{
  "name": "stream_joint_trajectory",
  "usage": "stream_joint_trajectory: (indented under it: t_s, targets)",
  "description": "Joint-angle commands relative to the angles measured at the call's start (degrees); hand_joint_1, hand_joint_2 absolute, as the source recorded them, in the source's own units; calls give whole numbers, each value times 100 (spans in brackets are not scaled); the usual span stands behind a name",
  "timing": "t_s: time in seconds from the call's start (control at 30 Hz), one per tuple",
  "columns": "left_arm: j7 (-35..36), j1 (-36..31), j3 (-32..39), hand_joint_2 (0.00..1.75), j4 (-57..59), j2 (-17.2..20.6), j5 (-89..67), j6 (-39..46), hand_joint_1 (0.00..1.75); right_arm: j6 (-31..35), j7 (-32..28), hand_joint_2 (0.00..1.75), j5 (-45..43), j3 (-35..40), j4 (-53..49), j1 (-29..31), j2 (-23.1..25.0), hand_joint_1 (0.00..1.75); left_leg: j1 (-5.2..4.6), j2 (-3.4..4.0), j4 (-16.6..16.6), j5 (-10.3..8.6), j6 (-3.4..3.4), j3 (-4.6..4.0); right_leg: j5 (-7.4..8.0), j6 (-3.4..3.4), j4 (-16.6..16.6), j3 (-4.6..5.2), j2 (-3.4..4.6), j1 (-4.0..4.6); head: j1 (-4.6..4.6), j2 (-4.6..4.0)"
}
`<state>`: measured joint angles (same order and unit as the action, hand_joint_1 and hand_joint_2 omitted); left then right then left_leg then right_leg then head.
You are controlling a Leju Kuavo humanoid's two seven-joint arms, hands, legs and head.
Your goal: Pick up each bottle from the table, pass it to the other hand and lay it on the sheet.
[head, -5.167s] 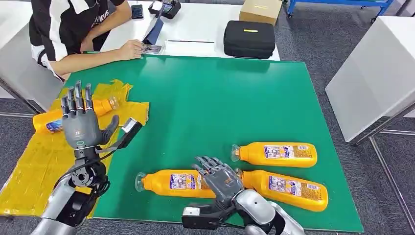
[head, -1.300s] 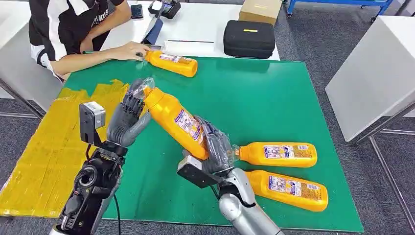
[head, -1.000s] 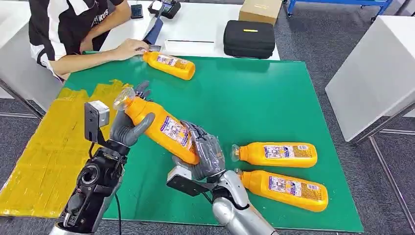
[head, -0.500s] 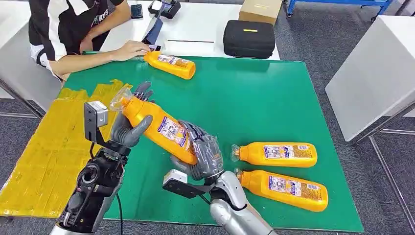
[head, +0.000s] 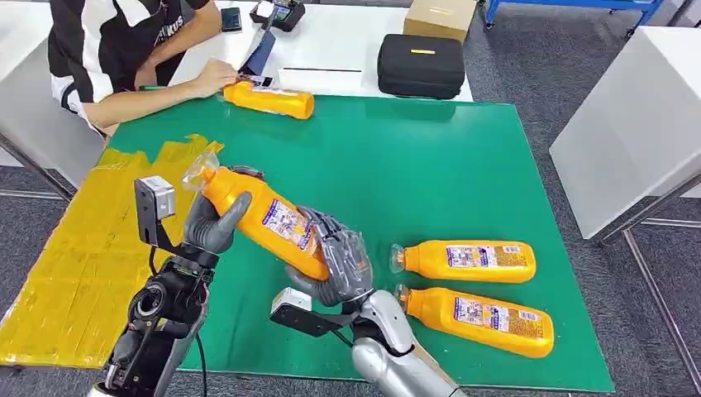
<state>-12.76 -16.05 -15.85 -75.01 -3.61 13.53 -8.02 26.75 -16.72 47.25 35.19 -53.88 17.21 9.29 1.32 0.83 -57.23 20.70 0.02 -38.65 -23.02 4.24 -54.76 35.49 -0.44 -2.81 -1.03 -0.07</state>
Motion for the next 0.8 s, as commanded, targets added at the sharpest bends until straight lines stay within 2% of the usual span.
stream_joint_trajectory:
  t_s: [0.03, 0.2, 0.3, 0.33, 0.4, 0.43, 0.47, 0.53, 0.73, 0.8]
  targets:
    - [65, -147, -13, 175, 177, 27, 64, -4, 175, -114, -96, 175, 6, 418, 195, 189, -59, 175, 2, -5, 2, 6, 2, 16, -5, -20, 3, -16, -1, 4, 2, 0]
    - [58, -153, 4, 175, 164, 36, 143, 4, 175, -89, -57, 175, -16, 373, 6, 121, -112, 175, 1, -4, -10, 33, 7, 59, -29, -48, -10, -55, 6, 5, 2, 0]
    - [60, -158, 16, 175, 193, 44, 205, -6, 175, -54, -67, 175, -5, 348, -109, 77, -127, 175, 3, -9, -8, 27, 6, 50, -25, -43, -7, -49, 0, 7, 2, 0]
    - [56, -158, 20, 175, 200, 49, 232, -23, 175, -41, -65, 175, -5, 340, -146, 64, -128, 175, 2, -5, -1, 11, 4, 23, -10, -24, 0, -23, 0, 4, 0, 0]
    - [38, -156, 45, 175, 200, 76, 280, -34, 175, 88, -53, 175, -3, 283, -277, 17, -112, 175, 2, -7, -8, 26, 6, 48, -24, -42, -7, -46, 2, 6, 2, 0]
    - [25, -156, 66, 175, 205, 89, 309, -40, 175, 132, -66, 175, -36, 253, -335, -7, -103, 5, 1, -7, -3, 15, 4, 31, -15, -30, -3, -29, -2, 5, 2, 0]
    - [2, -170, 123, 175, 238, 132, 367, -41, 175, 231, -136, 175, -230, 152, -553, -104, -82, 0, 1, -5, 1, 8, 3, 18, -8, -21, 1, -17, -1, 3, 2, 0]
    - [-55, -207, 180, 175, 300, 148, 489, -122, 175, 401, -153, 175, -333, 93, -934, -251, -160, 0, 3, -4, -6, 24, 4, 42, -21, -38, -6, -39, 4, 7, 2, 0]
    - [-56, -236, 179, 175, 335, 140, 492, -121, 175, 398, -149, 175, -332, 93, -1090, -304, -236, 0, 1, -9, 1, 9, 3, 22, -10, -23, 2, -19, -5, 3, 2, 0]
    - [-89, -242, 166, 175, 338, 108, 541, -136, 175, 530, -184, 175, -444, 27, -1317, -395, -288, 0, 2, -11, -7, 22, 6, 45, -23, -40, -6, -41, -3, 6, 2, 0]
